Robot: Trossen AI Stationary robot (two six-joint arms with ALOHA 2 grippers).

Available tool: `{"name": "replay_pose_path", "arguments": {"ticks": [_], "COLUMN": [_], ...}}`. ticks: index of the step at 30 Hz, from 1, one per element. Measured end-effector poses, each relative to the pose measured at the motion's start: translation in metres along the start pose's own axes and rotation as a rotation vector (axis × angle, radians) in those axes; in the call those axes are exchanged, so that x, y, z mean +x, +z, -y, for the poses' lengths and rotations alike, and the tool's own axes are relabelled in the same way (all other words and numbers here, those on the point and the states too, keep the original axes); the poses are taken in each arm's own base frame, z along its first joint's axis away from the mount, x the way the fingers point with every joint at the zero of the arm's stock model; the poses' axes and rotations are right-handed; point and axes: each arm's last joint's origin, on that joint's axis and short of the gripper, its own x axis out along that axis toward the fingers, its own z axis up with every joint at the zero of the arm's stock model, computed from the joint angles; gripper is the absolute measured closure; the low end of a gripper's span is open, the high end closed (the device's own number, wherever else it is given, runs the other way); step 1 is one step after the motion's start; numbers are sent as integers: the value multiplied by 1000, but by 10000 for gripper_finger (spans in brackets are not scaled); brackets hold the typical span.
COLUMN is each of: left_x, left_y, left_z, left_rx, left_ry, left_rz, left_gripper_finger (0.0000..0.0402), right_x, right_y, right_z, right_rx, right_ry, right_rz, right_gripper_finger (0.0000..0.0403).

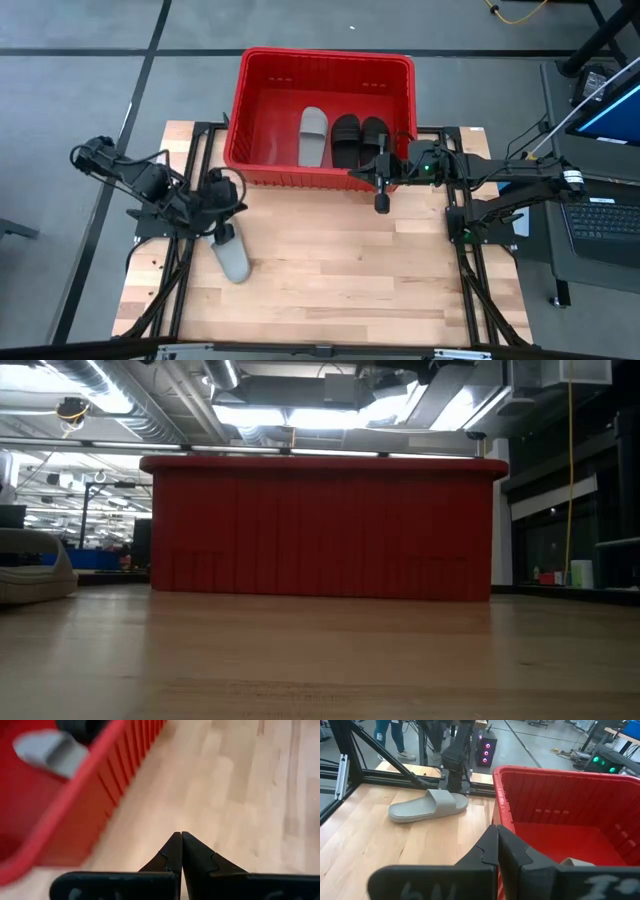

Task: Pick and place slides into bin
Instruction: Put the gray slide into the red bin

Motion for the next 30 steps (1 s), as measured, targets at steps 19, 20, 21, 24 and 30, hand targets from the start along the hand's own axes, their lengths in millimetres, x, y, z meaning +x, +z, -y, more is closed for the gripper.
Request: {"name": "replay_pose_path", "arguments": {"ticks": [19,20,21,24,30], "left_x": [-3,-1,0,4,6], "left_y": [-30,-34,-38,-50,-70], "left_z": [113,118,121,129,137], "left_rx": [-221,-222,-224,-219,-296], "left_ry": [150,170,192,260,291], "left_rz": [-246,-225,-196,-169,-250], "left_gripper_finger": [400,399,399,400,400], "right_x": [0,0,0,0,0], "right_y": [-4,-5,-6,-7,-7], "right_z": [-1,-1,-1,-1,-1], "right_rx": [0,0,0,1,1], "right_ry": [5,7,8,11,10], "right_rz": [-42,-51,-61,-74,-73], "right_gripper_finger": [397,397,397,397,397]}}
